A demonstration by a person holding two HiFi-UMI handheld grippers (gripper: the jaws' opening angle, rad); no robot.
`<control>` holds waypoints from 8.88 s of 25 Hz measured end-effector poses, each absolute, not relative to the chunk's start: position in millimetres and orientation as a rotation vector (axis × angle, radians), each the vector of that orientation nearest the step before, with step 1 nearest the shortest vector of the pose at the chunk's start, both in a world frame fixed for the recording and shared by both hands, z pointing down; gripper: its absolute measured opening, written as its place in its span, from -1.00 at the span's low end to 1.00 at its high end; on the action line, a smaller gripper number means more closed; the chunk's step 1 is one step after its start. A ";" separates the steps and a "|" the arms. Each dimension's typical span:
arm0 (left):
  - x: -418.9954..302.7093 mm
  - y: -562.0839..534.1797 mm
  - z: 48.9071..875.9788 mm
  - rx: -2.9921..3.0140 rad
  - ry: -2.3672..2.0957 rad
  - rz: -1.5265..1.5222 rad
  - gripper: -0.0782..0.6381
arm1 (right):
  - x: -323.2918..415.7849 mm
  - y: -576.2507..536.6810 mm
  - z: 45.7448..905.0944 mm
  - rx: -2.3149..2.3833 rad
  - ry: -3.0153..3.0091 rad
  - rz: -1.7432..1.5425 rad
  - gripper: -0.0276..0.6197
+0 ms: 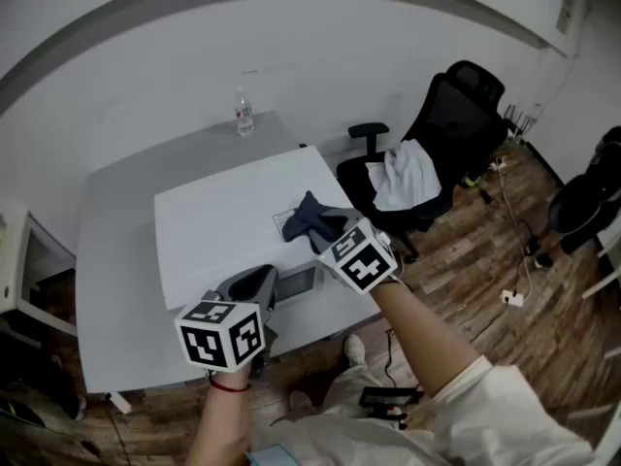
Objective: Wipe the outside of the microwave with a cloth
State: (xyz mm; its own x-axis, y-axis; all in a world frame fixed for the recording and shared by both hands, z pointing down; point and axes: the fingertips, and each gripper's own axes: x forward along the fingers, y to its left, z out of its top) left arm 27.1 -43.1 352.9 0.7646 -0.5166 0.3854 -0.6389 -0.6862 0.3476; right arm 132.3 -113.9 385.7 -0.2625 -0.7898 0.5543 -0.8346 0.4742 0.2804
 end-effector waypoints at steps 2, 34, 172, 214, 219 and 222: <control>25.7 -45.5 350.1 2.493 -0.885 0.329 -0.75 | 130.7 -117.4 384.2 1.329 -2.085 0.074 -0.62; -24.3 -56.5 331.1 2.430 -0.999 0.175 -0.75 | 132.8 -118.1 384.2 1.428 -2.028 0.064 -0.62; 13.0 -161.7 350.1 2.404 -1.154 0.540 -0.75 | 141.3 -187.9 379.1 1.162 -2.174 0.141 -0.63; -35.4 -166.5 337.6 2.363 -1.218 0.490 -0.75 | 84.2 -253.6 382.8 1.400 -2.024 0.301 -0.63; -56.4 -166.0 338.1 2.338 -1.260 0.477 -0.75 | 44.8 -255.3 384.1 1.338 -2.055 0.283 -0.63; -69.4 -166.0 338.8 2.323 -1.281 0.467 -0.75 | 21.2 -255.9 384.8 1.299 -2.072 0.276 -0.63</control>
